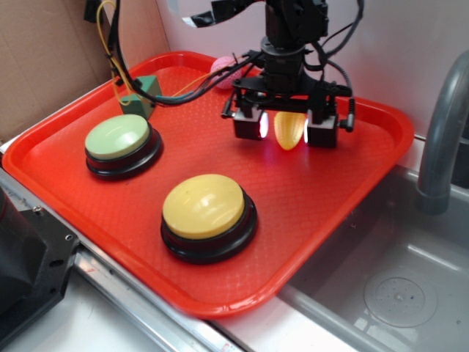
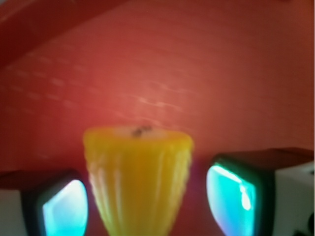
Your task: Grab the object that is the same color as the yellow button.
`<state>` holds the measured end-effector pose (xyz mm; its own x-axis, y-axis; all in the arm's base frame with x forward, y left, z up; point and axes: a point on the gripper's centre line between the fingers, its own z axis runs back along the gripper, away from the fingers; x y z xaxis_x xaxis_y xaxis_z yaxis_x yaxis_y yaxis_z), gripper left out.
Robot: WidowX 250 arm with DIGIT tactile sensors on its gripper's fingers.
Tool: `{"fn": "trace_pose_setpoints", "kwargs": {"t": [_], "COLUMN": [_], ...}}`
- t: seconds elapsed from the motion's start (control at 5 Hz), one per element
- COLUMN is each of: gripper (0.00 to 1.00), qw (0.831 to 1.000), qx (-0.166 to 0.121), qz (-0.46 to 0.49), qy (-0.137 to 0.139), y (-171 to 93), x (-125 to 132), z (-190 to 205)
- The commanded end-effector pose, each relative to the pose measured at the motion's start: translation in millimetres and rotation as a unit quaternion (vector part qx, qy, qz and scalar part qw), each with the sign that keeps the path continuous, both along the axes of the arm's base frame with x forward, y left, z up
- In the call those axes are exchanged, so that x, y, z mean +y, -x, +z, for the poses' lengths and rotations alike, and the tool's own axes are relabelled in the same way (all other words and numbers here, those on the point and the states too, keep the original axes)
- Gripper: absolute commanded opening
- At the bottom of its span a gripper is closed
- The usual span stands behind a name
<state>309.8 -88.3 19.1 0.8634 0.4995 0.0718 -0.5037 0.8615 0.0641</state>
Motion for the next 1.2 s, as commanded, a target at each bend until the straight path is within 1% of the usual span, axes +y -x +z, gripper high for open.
{"fn": "trace_pose_setpoints", "kwargs": {"t": [0.0,0.2,0.4,0.6,0.8,1.0], "gripper": [0.00,0.00,0.00,0.00,0.00,0.00], "qw": [1.000,0.998,0.989,0.984,0.984,0.985], "qx": [-0.001,-0.025,-0.052,-0.073,-0.065,-0.050], "qz": [-0.012,-0.044,-0.108,-0.149,-0.159,-0.161], "qy": [0.000,0.040,0.085,0.063,0.044,0.028], "y": [-2,15,46,69,67,65], "x": [7,2,25,58,71,72], "z": [5,54,102,153,171,172]}}
